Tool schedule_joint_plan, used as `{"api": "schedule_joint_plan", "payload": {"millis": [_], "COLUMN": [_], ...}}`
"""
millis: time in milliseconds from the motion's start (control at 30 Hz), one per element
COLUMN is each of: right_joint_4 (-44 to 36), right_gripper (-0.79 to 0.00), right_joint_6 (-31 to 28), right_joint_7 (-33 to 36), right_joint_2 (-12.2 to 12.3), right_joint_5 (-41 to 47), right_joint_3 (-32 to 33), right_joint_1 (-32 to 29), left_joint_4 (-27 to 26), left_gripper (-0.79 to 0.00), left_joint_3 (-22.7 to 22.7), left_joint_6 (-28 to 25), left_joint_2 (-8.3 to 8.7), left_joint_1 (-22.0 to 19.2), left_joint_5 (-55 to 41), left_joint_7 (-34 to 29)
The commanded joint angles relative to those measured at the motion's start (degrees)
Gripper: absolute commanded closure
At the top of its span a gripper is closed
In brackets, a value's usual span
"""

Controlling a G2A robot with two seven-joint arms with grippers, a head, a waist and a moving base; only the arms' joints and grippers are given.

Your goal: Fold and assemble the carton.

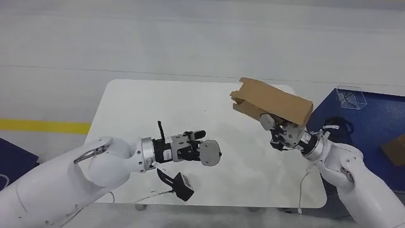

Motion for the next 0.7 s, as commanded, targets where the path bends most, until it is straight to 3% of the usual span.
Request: {"api": "schedule_joint_plan", "payload": {"millis": [0, 167, 367, 667], "right_joint_4": [-1.05, -3.71, -5.00, -5.24], "right_gripper": [0.000, 0.000, 0.000, 0.000], "right_joint_6": [-10.36, -26.54, -44.13, -45.10], "right_joint_7": [4.15, 6.24, 0.09, -0.46], "right_joint_2": [-0.04, -0.29, -0.92, -1.15], "right_joint_5": [-13.58, -30.43, -55.55, -56.28], "right_joint_3": [1.20, 3.80, 4.18, 3.73], "right_joint_1": [-2.55, -7.04, -9.39, -9.32], "left_joint_4": [1.09, 1.09, 1.09, 1.09], "left_gripper": [-0.785, -0.785, -0.785, -0.785], "left_joint_3": [-0.50, -0.50, -0.50, -0.50], "left_joint_6": [1.59, 1.59, 1.59, 1.59], "left_joint_2": [-0.11, -0.11, -0.11, -0.11], "left_joint_1": [0.32, 0.32, 0.32, 0.32], "left_joint_5": [-4.08, -4.08, -4.08, -4.08], "left_joint_7": [0.89, 0.89, 0.89, 0.89]}}
